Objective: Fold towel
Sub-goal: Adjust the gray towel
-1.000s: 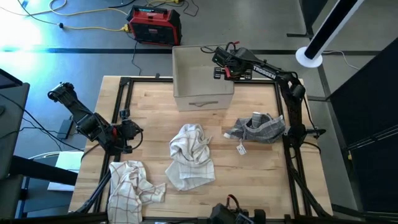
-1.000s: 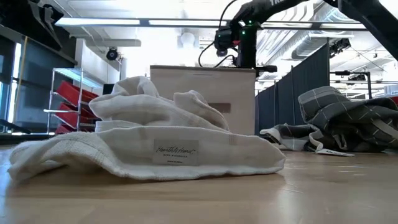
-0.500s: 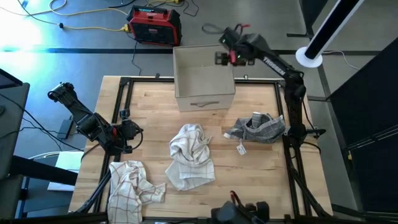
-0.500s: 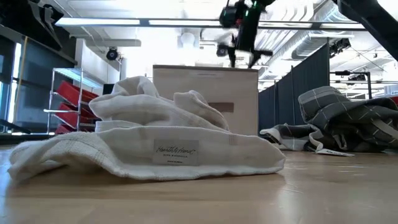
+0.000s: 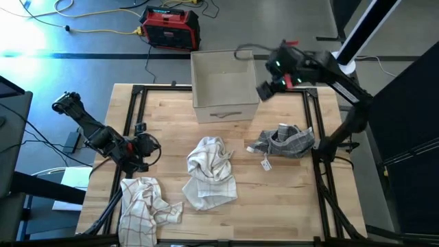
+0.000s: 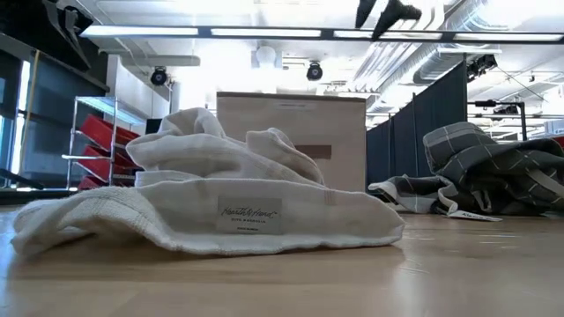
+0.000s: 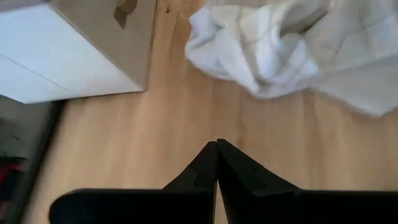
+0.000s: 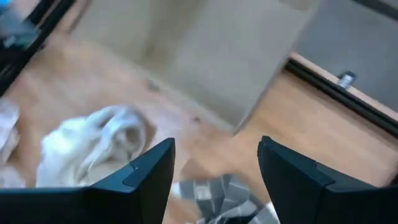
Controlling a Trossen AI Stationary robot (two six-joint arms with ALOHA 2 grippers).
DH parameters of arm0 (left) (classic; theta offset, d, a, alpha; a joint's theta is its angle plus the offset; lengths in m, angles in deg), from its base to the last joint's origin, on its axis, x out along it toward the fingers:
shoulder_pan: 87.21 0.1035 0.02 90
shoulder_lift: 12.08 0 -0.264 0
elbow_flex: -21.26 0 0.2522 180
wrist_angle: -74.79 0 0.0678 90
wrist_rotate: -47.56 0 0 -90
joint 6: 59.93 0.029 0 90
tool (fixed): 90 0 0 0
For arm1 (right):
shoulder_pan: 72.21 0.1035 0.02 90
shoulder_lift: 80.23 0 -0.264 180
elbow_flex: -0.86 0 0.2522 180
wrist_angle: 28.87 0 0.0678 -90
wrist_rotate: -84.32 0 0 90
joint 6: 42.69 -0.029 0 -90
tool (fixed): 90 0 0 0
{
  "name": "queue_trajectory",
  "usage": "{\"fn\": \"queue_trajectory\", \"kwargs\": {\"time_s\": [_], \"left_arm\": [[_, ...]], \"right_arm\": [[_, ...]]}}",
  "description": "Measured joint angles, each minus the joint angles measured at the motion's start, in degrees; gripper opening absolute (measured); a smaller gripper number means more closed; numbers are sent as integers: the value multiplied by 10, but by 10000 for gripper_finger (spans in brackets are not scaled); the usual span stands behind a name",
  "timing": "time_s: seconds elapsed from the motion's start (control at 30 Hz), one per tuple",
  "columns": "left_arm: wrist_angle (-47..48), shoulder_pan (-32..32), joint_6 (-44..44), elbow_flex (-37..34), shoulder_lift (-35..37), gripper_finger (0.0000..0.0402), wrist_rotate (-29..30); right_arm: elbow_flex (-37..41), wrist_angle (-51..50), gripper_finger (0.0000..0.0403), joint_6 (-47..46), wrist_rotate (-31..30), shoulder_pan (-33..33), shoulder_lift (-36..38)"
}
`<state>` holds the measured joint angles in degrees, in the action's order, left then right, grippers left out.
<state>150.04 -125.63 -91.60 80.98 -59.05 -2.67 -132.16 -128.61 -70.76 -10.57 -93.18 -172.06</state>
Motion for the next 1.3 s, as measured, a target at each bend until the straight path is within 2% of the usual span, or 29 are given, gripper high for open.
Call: {"fn": "queue_trajectory", "kwargs": {"time_s": [0.1,0.17,0.3,0.43,0.53,0.63,0.73,0.87,1.0,1.2,1.3], "left_arm": [[-128,14,0,-12,-9,0,0],[-209,15,35,-22,-19,0,-3],[-311,18,120,-22,-43,0,-20],[-365,38,158,-22,-56,0,-51],[-364,62,153,-22,-60,0,-61],[-361,89,148,-22,-62,0,-61],[-361,116,145,-22,-62,0,-62],[-361,149,167,-22,-62,0,-83],[-361,177,183,-22,-71,0,-96],[-361,204,184,-22,-104,0,-102],[-367,204,196,-22,-124,0,-133]], "right_arm": [[35,19,215,1,-13,73,33],[64,36,215,9,-20,125,52],[137,90,215,26,-50,230,82],[229,153,215,24,-87,321,92],[306,187,215,-5,-105,374,94],[392,194,206,-75,-81,404,94],[486,205,172,-160,-64,418,100],[600,278,96,-230,-34,415,127],[676,335,15,-275,-60,373,168],[752,544,8,-195,-59,279,192],[777,589,2,-141,-57,239,173]]}}
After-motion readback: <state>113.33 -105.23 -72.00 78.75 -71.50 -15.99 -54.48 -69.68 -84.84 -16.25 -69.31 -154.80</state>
